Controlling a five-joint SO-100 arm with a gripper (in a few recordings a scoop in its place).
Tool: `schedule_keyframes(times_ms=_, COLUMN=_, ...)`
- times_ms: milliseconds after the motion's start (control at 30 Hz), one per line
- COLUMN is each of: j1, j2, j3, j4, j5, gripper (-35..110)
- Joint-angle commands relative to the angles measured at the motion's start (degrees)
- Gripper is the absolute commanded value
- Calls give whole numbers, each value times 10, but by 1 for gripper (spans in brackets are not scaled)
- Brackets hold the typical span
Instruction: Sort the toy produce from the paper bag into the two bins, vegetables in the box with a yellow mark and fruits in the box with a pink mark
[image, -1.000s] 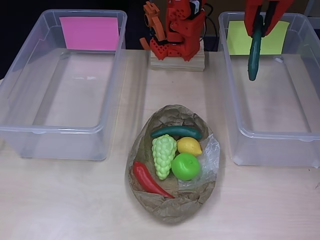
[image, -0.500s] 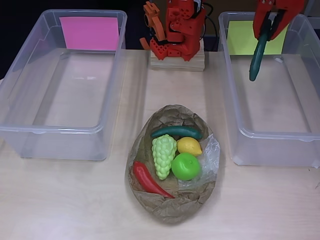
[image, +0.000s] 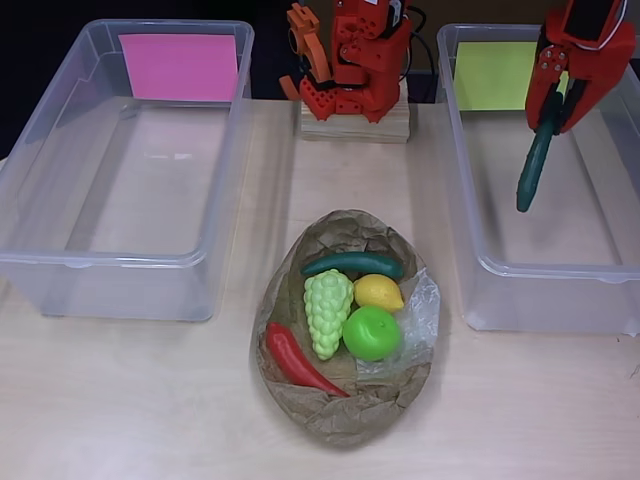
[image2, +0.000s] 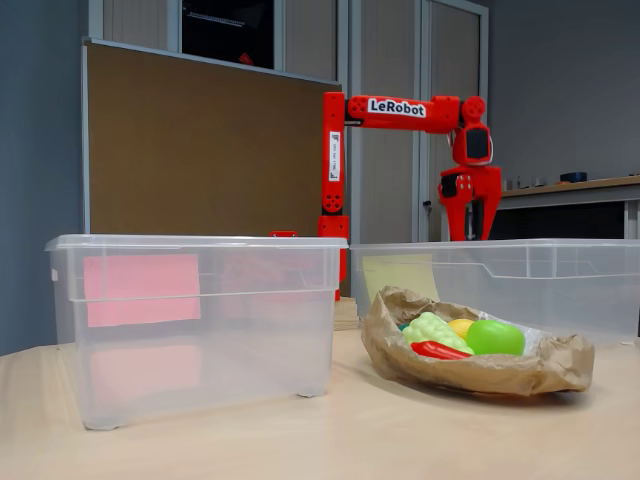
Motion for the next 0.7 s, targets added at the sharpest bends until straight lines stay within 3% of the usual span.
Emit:
schedule_keyframes(times_ms=0, j1=-11, j2=-8, j3=6, j4=-29, j5=17, gripper=1)
schedule_keyframes(times_ms=400, j1=-122, j2=-73, j3=68, j4=-202, j5=48, gripper=2)
schedule_keyframes(times_ms=567, j1=-149, j2=-87, j3=67, j4=-214, j5=50, gripper=2)
schedule_keyframes(times_ms=667, j1=-159, j2=-97, j3=32, j4=-168, j5=50, gripper=8)
